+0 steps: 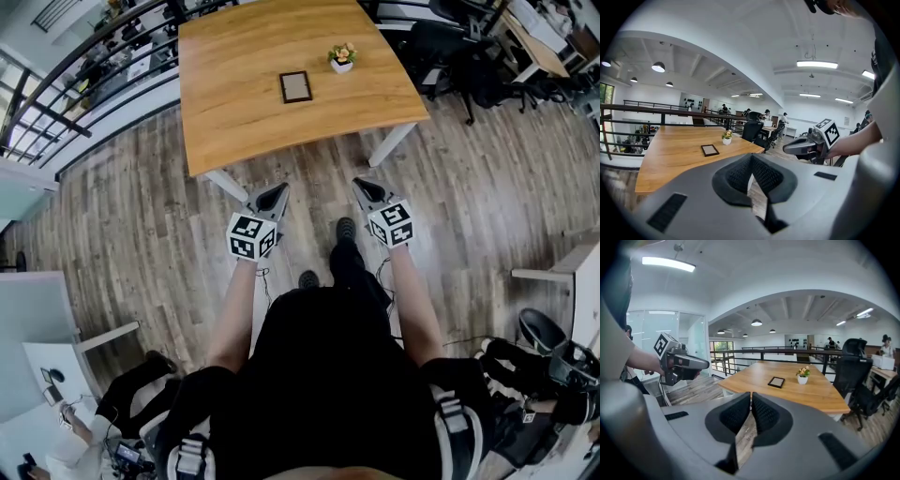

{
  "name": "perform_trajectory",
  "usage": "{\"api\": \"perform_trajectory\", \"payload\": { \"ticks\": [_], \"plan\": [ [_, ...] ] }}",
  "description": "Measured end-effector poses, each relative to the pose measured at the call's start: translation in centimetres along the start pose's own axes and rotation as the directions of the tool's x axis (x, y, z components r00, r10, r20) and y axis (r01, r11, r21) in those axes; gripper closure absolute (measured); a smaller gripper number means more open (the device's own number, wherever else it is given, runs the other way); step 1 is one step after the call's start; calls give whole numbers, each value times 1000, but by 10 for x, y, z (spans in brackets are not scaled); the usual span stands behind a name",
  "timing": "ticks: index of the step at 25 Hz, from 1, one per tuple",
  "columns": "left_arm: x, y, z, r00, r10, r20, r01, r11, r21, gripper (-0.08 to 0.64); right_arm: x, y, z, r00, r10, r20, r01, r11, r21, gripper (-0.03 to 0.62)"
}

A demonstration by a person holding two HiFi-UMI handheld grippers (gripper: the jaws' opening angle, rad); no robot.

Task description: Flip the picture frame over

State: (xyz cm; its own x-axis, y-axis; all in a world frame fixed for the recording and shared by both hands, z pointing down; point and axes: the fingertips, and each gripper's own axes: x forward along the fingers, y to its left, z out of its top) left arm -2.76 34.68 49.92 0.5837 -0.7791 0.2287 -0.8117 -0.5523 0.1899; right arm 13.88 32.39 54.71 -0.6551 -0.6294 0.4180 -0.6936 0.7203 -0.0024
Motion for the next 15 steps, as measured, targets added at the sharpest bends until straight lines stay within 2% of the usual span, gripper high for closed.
{"api": "perform_trajectory", "payload": {
  "ticks": [3, 5, 7, 9, 11, 15],
  "plan": [
    [8, 5, 4, 1000, 18, 16, -18, 1000, 6, 540, 6, -6, 2, 1000, 13, 5, -13, 1000, -11, 567],
    [11, 9, 6, 999, 32, 33, -33, 999, 14, 538, 9, -10, 4, 1000, 19, 20, -19, 1000, -9, 502],
    [13, 16, 7, 998, 46, 42, -46, 999, 3, 523, 14, -12, 7, 999, 23, 39, -23, 1000, 0, 395],
    [15, 23, 8, 997, 62, 41, -62, 998, -4, 399, 18, -14, 12, 998, 26, 56, -26, 1000, 0, 337],
    [19, 29, 9, 996, 80, 38, -81, 997, 7, 325, 22, -18, 16, 997, 32, 70, -32, 999, -1, 269],
    [28, 33, 10, 995, 100, 31, -100, 995, 13, 284, 26, -27, 18, 996, 29, 85, -30, 1000, 4, 209]
  ]
}}
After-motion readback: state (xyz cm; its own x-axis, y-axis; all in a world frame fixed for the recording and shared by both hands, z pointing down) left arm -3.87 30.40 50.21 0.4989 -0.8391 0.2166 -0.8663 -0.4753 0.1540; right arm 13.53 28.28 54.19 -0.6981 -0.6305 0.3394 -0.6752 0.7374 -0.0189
